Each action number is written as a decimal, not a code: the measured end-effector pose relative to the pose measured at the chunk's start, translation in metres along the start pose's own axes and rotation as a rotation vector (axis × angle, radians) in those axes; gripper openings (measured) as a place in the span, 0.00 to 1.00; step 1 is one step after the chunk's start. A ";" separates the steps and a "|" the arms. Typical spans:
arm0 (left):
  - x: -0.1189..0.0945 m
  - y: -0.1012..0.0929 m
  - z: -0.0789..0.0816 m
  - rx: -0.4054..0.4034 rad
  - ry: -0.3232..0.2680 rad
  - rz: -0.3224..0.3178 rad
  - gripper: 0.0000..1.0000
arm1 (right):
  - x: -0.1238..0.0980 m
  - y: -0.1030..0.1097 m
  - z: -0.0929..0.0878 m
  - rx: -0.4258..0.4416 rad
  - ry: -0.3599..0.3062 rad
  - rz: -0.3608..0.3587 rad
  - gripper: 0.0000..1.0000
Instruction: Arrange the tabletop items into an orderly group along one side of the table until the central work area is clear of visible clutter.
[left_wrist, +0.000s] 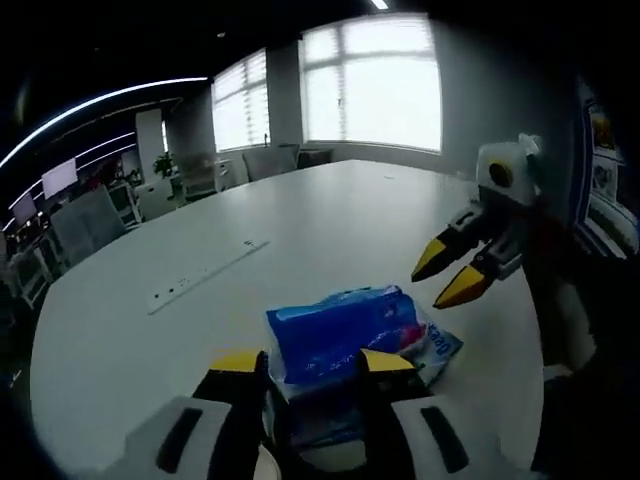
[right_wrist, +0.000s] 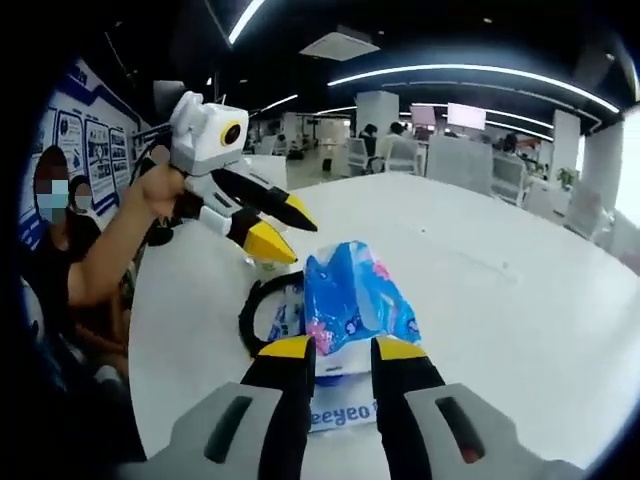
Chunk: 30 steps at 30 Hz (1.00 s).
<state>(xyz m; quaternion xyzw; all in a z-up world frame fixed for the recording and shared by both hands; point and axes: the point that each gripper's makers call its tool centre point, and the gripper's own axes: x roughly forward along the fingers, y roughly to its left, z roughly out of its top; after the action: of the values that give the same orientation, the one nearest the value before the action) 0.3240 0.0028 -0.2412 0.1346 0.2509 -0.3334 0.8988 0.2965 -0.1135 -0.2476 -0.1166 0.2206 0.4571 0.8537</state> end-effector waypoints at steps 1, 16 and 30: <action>0.001 0.001 0.000 0.003 0.007 0.006 0.34 | 0.000 -0.001 -0.001 0.000 0.005 -0.005 0.19; 0.015 0.006 -0.007 0.035 0.077 0.019 0.31 | 0.008 -0.004 -0.008 0.078 0.004 -0.020 0.17; 0.022 0.006 -0.015 0.180 0.158 0.056 0.10 | 0.023 -0.010 -0.016 0.099 0.030 -0.033 0.03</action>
<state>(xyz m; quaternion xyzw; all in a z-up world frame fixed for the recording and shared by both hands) 0.3370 0.0015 -0.2658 0.2475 0.2859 -0.3178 0.8695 0.3112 -0.1090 -0.2726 -0.0847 0.2535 0.4297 0.8625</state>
